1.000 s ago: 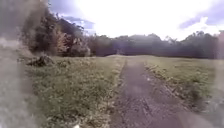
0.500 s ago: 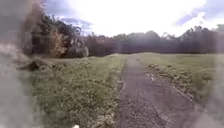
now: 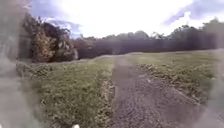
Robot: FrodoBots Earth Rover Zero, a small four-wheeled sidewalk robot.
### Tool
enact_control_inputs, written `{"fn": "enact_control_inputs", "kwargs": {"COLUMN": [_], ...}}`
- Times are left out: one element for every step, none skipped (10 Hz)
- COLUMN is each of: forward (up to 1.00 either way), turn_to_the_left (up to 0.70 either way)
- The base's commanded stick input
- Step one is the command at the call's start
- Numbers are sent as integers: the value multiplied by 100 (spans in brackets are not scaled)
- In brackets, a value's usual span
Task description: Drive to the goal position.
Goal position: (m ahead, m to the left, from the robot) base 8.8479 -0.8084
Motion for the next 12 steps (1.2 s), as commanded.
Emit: {"fn": "enact_control_inputs", "kwargs": {"forward": [70,70,70,70,70,70,70,70,70,70,70,70], "turn_to_the_left": [-35,-35,-26,-17,-7,1,5,9,13,18,22,26]}}
